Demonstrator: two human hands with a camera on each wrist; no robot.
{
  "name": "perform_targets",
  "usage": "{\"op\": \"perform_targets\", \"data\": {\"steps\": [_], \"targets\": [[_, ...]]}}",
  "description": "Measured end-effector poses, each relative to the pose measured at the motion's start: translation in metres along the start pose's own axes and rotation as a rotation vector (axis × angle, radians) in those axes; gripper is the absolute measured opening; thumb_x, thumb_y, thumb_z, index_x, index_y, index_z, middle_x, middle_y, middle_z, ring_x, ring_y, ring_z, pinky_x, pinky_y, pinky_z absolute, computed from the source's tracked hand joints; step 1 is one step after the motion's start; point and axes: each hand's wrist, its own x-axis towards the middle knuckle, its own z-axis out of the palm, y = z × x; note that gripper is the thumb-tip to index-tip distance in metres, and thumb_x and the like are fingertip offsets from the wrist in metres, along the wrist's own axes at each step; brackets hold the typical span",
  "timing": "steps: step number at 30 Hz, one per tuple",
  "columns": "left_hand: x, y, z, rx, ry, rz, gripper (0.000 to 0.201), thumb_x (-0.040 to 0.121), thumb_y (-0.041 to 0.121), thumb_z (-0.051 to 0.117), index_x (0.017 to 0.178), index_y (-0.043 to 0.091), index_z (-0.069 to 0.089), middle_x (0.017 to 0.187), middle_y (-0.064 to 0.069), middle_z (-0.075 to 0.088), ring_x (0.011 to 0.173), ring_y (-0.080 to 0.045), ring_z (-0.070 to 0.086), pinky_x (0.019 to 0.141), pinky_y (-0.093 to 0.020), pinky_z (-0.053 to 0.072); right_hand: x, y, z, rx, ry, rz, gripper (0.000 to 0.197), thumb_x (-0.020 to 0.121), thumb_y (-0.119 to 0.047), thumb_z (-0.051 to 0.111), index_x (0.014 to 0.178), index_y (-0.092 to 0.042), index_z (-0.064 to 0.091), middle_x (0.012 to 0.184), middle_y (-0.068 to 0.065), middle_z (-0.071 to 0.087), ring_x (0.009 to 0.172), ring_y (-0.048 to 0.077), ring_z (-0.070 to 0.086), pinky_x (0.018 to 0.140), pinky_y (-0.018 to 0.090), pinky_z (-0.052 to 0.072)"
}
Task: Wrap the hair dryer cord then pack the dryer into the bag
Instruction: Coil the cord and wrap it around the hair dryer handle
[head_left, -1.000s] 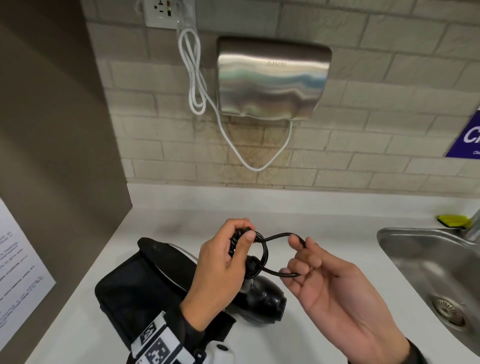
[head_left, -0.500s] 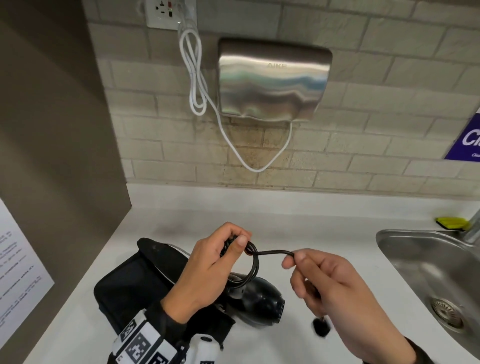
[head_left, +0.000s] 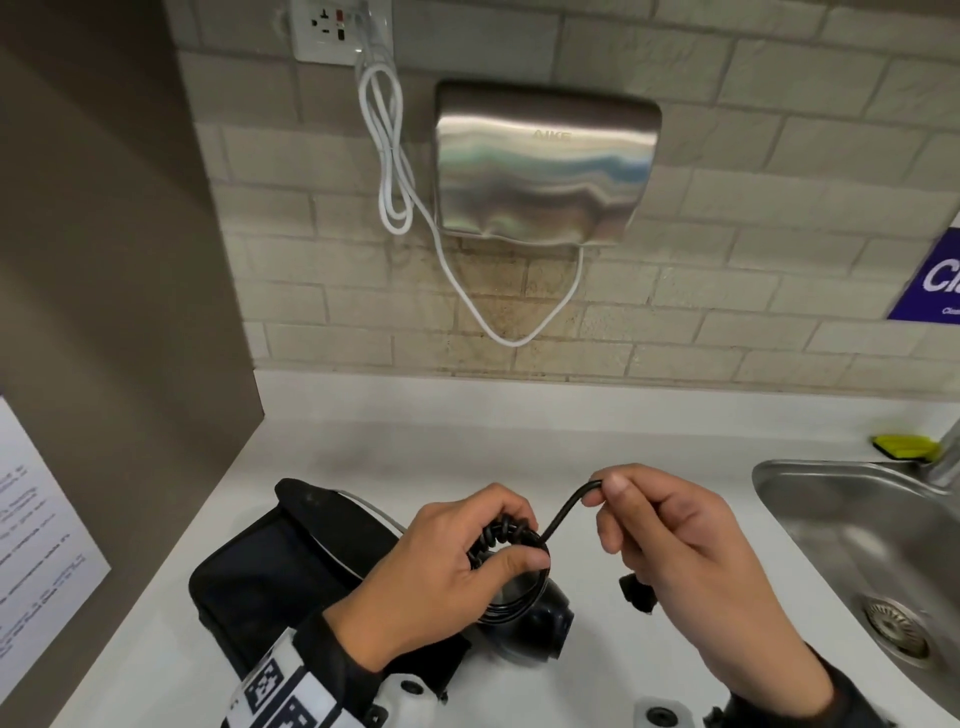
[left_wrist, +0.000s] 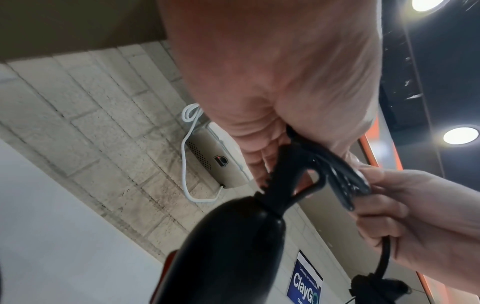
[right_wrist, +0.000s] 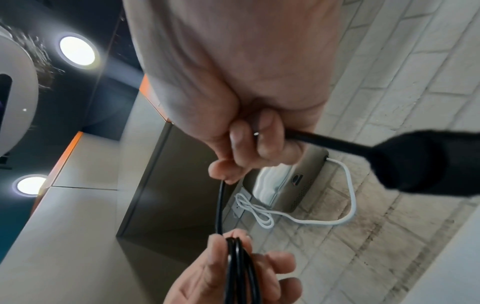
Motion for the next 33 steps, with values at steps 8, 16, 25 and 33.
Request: {"op": "perform_targets", "data": {"steps": [8, 16, 25, 33], "targets": [[-0.004, 0.001, 0.01, -0.058, 0.139, 0.018, 0.03, 0.091, 0.059, 0.051, 0.097, 0.031, 0.059, 0.083, 0.003, 0.07, 0.071, -0.017, 0.066, 0.065, -0.034, 0.051, 0.003, 0.038, 0.015, -0.134, 0.219, -0.146, 0.023, 0.095, -0.016, 0.06, 0.092, -0.035, 0.071, 0.072, -0.017, 0.066, 0.046, 0.009, 0.038, 0.047, 0.026, 0.04], [-0.004, 0.002, 0.015, -0.123, 0.259, -0.031, 0.019, 0.093, 0.043, 0.055, 0.102, 0.027, 0.06, 0.1, 0.012, 0.07, 0.093, -0.011, 0.069, 0.076, -0.019, 0.052, -0.017, 0.057, 0.035, -0.076, 0.033, -0.147, 0.056, 0.068, -0.073, 0.067, 0.114, -0.04, 0.066, 0.106, -0.009, 0.06, 0.077, 0.005, 0.055, 0.069, 0.011, 0.044], [-0.007, 0.009, 0.02, -0.101, 0.32, -0.086, 0.018, 0.094, 0.045, 0.049, 0.104, 0.032, 0.054, 0.112, 0.018, 0.065, 0.105, -0.009, 0.066, 0.083, -0.019, 0.051, -0.016, 0.057, 0.044, -0.079, 0.039, -0.177, 0.022, 0.075, -0.034, 0.072, 0.096, -0.029, 0.074, 0.086, -0.006, 0.063, 0.065, 0.006, 0.051, 0.06, 0.01, 0.039], [-0.004, 0.036, 0.011, -0.3, 0.333, -0.242, 0.025, 0.09, 0.041, 0.057, 0.114, 0.034, 0.061, 0.105, 0.017, 0.074, 0.092, -0.005, 0.07, 0.085, -0.028, 0.056, -0.008, 0.05, 0.039, -0.044, 0.007, -0.156, 0.011, 0.082, -0.021, 0.067, 0.088, -0.026, 0.074, 0.08, -0.002, 0.064, 0.067, 0.016, 0.052, 0.062, 0.016, 0.045]]}}
